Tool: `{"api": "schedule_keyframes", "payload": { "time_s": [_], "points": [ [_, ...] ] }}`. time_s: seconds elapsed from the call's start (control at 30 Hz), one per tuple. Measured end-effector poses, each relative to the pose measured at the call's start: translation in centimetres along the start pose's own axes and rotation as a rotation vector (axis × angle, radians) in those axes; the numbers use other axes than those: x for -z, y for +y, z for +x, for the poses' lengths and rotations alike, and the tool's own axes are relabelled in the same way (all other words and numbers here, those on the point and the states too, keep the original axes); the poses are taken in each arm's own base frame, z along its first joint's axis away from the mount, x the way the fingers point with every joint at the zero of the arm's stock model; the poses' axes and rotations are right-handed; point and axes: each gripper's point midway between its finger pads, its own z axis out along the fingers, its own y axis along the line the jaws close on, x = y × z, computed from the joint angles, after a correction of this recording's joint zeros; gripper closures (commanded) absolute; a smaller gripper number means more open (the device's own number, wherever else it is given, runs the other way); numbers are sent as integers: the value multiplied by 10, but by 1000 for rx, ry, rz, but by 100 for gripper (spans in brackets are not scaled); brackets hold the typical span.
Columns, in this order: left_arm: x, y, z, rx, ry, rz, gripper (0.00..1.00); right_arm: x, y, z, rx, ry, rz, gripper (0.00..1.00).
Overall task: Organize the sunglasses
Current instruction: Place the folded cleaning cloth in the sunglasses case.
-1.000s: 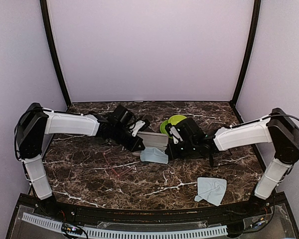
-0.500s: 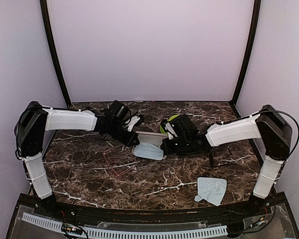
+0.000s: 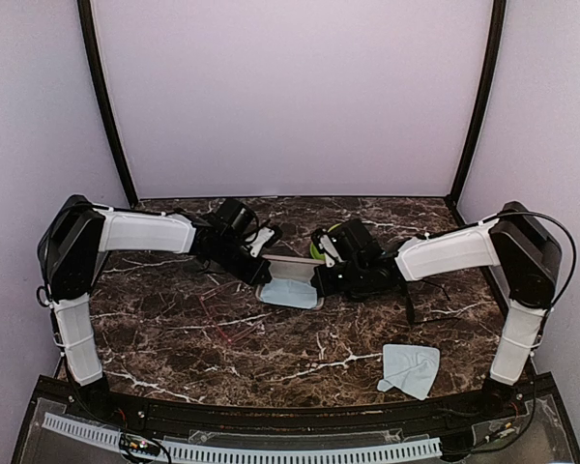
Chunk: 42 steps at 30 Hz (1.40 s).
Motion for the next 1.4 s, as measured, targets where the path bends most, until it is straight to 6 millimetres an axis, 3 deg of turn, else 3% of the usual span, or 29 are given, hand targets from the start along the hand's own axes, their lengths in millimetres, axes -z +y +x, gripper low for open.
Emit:
{"api": "schedule_keyframes", "payload": {
  "time_s": [0.57,1.13,1.4],
  "points": [
    [-6,5,-5,5,-2,-7,100,-11,-7,0,15,8,26,100],
    [-21,10,4,13,25,-7,100,-15,-13,2,25,26,44,100],
    [-20,10,-2,10,11,-8,100,-16,-11,-6,27,13,41,100]
  ]
}}
